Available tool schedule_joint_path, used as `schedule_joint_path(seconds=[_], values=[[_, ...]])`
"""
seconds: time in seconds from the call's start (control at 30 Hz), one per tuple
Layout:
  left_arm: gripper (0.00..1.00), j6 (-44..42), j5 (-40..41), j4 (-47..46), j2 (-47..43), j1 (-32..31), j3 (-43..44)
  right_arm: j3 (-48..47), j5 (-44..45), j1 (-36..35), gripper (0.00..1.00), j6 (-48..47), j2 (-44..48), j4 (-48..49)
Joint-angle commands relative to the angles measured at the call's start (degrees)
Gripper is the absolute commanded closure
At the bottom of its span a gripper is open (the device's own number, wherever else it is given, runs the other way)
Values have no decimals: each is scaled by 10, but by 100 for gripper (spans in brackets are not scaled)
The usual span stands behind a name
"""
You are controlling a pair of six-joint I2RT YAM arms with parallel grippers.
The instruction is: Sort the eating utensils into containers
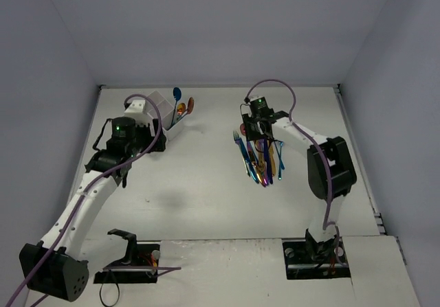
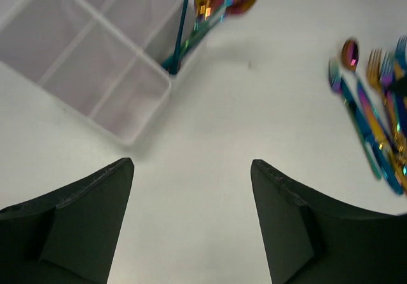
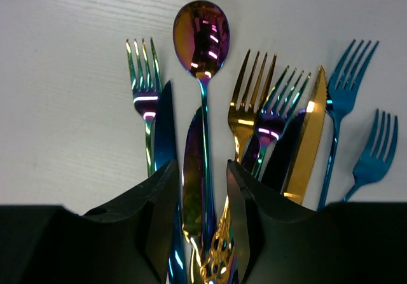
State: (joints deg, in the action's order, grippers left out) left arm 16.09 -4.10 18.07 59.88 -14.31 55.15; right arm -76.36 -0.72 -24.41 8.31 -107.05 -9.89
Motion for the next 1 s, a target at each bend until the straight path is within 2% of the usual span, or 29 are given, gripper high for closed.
schedule_joint_path(seconds=[0.0, 0.37, 0.5, 0.7, 0.97], values=[[29, 34, -4, 46, -61, -4, -14, -61, -18, 13, 67, -14, -61, 9], [28, 50, -19, 64, -93, -5, -48, -130, -20, 13, 66, -17, -156, 9], [28, 45, -14, 72, -93, -4, -46, -138, -12, 13, 71, -14, -181, 8], [28, 41, -14, 76, -96, -4, -46, -115, 4, 14, 78, -8, -177, 8], [29, 41, -18, 74, -87, -4, -41, -83, 22, 13, 75, -4, -149, -4]])
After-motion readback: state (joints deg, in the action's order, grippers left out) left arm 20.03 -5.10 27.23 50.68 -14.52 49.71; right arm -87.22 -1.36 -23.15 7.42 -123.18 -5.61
